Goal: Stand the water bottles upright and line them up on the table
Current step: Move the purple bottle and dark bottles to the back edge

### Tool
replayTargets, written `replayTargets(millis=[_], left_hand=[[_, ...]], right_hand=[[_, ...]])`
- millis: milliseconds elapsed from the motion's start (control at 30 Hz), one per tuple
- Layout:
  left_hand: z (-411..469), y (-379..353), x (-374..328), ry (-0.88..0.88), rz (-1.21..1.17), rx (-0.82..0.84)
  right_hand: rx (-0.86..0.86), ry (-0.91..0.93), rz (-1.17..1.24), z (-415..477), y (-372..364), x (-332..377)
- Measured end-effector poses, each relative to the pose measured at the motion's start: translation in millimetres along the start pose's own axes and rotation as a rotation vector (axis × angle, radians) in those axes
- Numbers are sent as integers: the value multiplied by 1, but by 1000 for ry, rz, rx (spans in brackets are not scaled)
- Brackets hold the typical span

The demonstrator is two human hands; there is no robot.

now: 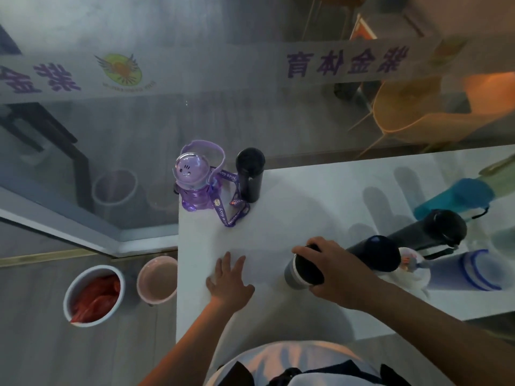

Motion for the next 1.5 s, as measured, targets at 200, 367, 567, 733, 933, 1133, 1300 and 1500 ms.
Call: replayTargets(millis=[200, 367, 567, 733, 933, 1133, 1300, 1500], left_hand=[[0, -2, -1, 7, 5, -4], [0, -6, -2, 10, 19, 3], [-1, -8, 0, 36, 16, 1], [-4, -12, 0, 59, 26, -17], [-10, -18, -2, 96, 10, -10], [-11, -19, -5, 123, 3, -8], [-12, -21, -8, 141, -33, 16], [-21, -27, -12, 166, -61, 22]], right_hand=[[110, -37, 85, 22, 46, 0], [80, -90, 171, 71, 103, -10], [-103, 1, 140, 141, 132, -24], [-129, -5, 56, 185, 132, -32], [-86, 8, 36, 199, 126, -41], [-79, 56, 80, 201, 125, -46], [-52, 76, 99, 203, 123, -48], [-40, 64, 52, 203, 123, -50]])
Point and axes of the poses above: each hand's wrist, its own z-axis towards the middle knuckle, its own y-axis out of the back of the hand, x = y × z, the point moved 5 cm from there along z, towards the middle knuckle, and after that the axes turned 6 degrees about z, right-handed, at the moved point
